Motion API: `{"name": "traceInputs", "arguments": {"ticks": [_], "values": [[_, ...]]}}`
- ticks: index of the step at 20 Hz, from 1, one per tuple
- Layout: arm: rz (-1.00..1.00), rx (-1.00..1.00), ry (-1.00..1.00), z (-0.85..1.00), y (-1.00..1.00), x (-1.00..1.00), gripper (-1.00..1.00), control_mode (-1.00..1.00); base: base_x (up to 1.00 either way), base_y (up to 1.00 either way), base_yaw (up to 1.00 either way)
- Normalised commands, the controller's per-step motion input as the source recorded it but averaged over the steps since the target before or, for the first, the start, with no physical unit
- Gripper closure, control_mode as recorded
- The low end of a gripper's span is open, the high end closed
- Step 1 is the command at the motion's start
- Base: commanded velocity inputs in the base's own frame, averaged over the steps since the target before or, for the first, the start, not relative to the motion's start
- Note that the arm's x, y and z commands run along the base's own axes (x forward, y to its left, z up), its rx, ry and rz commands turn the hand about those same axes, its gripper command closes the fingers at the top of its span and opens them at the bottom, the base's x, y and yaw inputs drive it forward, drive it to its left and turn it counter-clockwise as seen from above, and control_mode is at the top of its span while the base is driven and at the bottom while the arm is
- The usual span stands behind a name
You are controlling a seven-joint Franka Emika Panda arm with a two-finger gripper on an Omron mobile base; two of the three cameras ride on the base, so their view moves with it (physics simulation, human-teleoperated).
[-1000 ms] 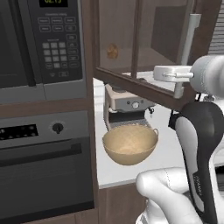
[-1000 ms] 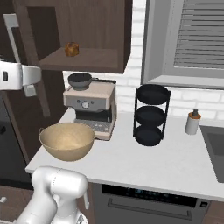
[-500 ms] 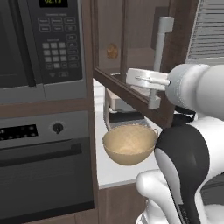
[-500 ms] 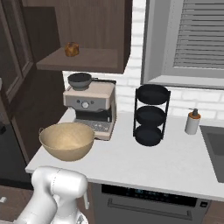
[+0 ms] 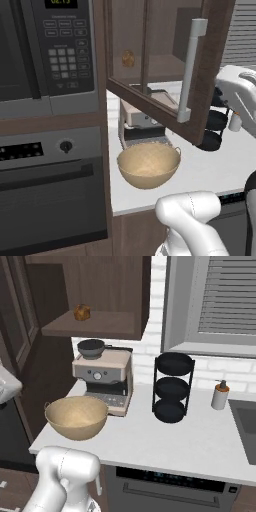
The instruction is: Open the cabinet, pick up the bread from the cabinet and place it in the basket. Then move the basket to the dining counter.
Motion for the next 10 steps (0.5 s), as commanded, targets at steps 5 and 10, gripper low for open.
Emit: {"name": "traceInputs", "arguments": {"ticks": [5, 10], "values": [[-0.01, 0.66, 0.0, 0.0, -0.72, -0.82, 1.0, -1.0, 0.0, 0.0, 0.0], [0.13, 0.77, 0.16, -0.1, -0.52, 0.15, 1.0, -1.0, 0.0, 0.0, 0.0]]}}
